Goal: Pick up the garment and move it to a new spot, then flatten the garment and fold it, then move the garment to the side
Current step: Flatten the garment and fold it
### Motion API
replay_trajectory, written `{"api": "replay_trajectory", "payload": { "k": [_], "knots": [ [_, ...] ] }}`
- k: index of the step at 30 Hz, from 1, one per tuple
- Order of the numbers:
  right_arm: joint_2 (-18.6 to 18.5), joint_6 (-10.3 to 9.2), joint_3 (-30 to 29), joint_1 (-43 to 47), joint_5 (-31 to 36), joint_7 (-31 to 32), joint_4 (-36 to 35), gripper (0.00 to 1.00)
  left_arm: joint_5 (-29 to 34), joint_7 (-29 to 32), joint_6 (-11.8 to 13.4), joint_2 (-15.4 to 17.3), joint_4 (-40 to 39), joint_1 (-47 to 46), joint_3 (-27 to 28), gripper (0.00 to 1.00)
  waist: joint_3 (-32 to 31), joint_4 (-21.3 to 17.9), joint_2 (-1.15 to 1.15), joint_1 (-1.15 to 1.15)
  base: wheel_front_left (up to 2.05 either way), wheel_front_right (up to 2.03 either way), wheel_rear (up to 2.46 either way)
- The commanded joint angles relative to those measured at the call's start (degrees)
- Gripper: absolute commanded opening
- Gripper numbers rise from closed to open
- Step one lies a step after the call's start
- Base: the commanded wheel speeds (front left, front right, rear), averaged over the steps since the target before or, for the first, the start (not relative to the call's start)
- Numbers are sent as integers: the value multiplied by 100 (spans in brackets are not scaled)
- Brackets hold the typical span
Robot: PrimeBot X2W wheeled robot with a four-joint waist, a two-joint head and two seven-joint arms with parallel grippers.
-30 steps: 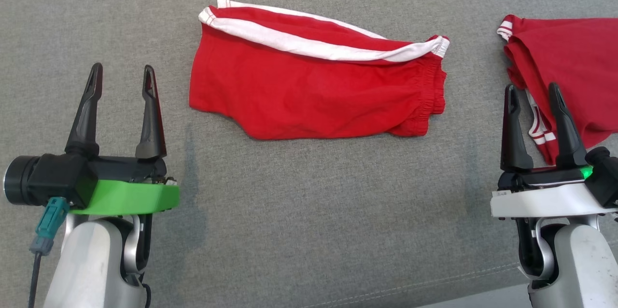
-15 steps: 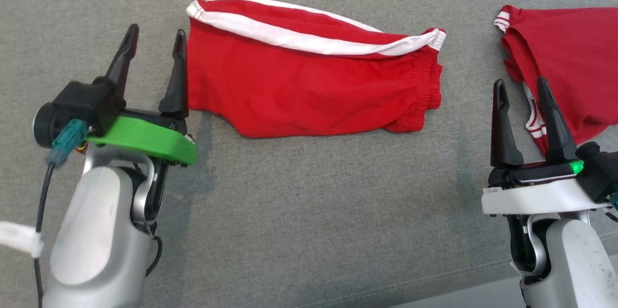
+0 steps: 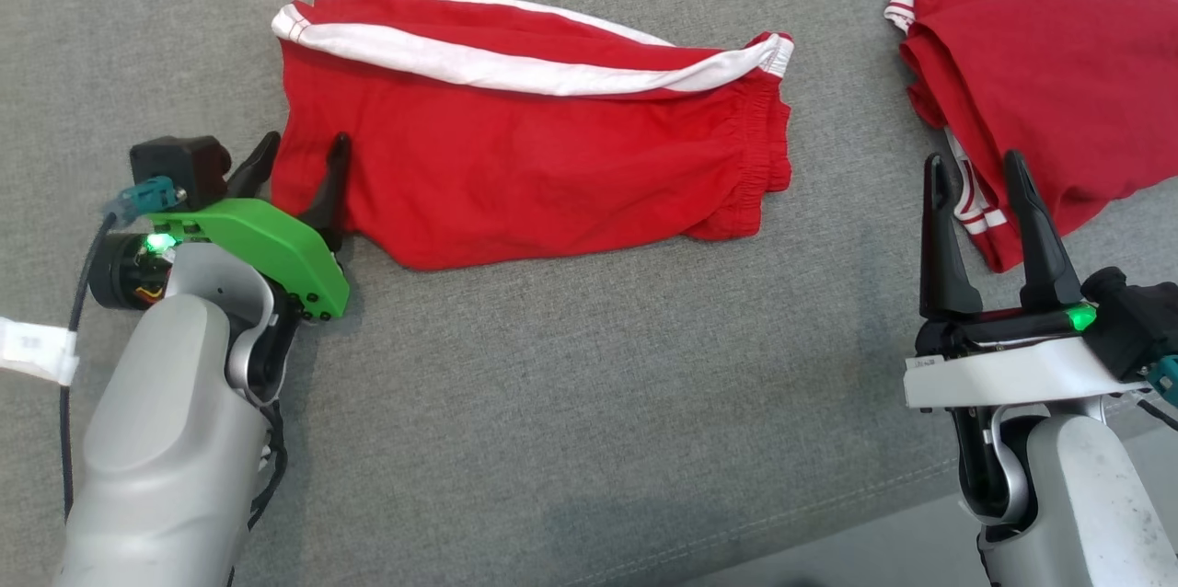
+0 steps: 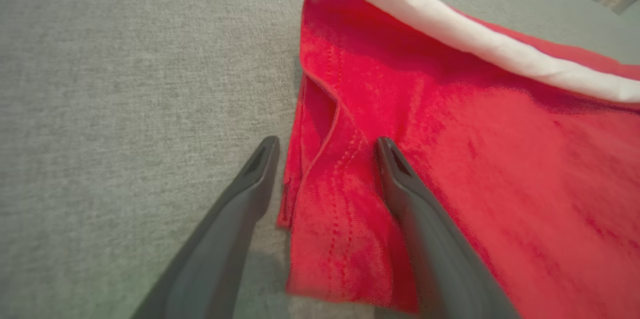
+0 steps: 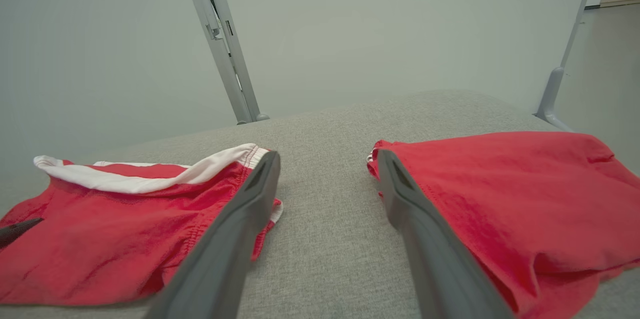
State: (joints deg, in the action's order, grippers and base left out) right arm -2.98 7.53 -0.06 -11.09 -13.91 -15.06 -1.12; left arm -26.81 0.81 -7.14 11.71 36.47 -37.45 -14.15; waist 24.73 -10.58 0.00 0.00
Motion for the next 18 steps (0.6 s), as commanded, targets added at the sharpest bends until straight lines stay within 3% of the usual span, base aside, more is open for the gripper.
{"api": "replay_trajectory", "payload": {
  "k": [1, 3, 4, 5, 6, 18],
  "knots": [
    [1, -9, 14, -66, -68, -21, 23, 100, -143, 227, -16, 9, 306, -46, -16, 100, 13, -39, 0, 0, 0, 0, 0],
    [3, -9, 15, -73, -117, -21, 34, 100, -277, 341, -21, -15, 501, -60, -27, 100, 5, -48, 0, 0, 0, 0, 0],
    [3, -9, 10, -73, -133, -21, 36, 100, -343, 419, -20, -44, 576, -62, -42, 87, -1, -47, 0, 0, 0, 0, 0],
    [3, -9, 1, -69, -139, -21, 37, 100, -419, 473, -24, -67, 624, -73, -70, 30, -8, -42, 0, 0, 0, 0, 0],
    [3, -9, -3, -62, -135, -21, 43, 100, -471, 490, -27, -88, 648, -78, -89, 0, -16, -36, 0, 0, 0, 0, 0],
    [4, -9, -58, 56, -149, -21, 94, 100, -1477, 238, -35, -92, 137, 439, -139, 0, -229, 153, 0, 0, 0, 0, 0]
  ]
}}
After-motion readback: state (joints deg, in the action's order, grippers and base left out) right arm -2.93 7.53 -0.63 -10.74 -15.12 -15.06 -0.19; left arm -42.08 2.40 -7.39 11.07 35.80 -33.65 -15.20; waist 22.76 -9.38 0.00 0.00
